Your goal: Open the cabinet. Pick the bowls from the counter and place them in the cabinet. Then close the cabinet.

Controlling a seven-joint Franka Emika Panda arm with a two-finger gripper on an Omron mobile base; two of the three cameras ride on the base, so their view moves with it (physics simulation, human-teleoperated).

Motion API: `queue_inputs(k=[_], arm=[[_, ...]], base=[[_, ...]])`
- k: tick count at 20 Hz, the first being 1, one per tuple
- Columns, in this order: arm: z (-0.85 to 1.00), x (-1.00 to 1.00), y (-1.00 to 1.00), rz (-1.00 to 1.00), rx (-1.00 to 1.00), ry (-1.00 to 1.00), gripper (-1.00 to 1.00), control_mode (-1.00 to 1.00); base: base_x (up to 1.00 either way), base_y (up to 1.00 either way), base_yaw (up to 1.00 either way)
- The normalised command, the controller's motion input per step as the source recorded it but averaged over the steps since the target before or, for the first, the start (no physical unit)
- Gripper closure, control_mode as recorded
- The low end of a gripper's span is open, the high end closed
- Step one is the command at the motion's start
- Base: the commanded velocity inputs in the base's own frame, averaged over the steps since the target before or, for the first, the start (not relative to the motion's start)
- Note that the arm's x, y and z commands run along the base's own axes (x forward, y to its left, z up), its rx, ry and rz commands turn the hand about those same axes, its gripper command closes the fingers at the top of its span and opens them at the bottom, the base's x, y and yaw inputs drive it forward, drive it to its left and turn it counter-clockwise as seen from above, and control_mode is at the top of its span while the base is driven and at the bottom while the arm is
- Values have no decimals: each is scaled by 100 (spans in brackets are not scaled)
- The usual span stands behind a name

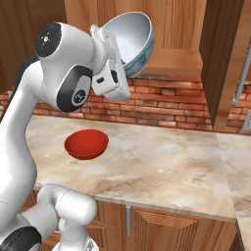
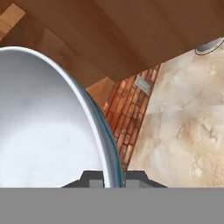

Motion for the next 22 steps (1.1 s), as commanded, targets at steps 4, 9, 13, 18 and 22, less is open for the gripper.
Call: queue_inputs(k=[4,9,13,18,22], arm=[[0,31,0,0,19,20,100,-100],[0,26,0,0,19,9,100,-100],[0,32,0,0,19,3,100,-100],[0,39,0,0,19,9,100,-100],[0,49,0,0,3,5,100,-100]], base=[[0,0,0],[0,0,0],[0,0,0],[0,0,0],[0,0,0]])
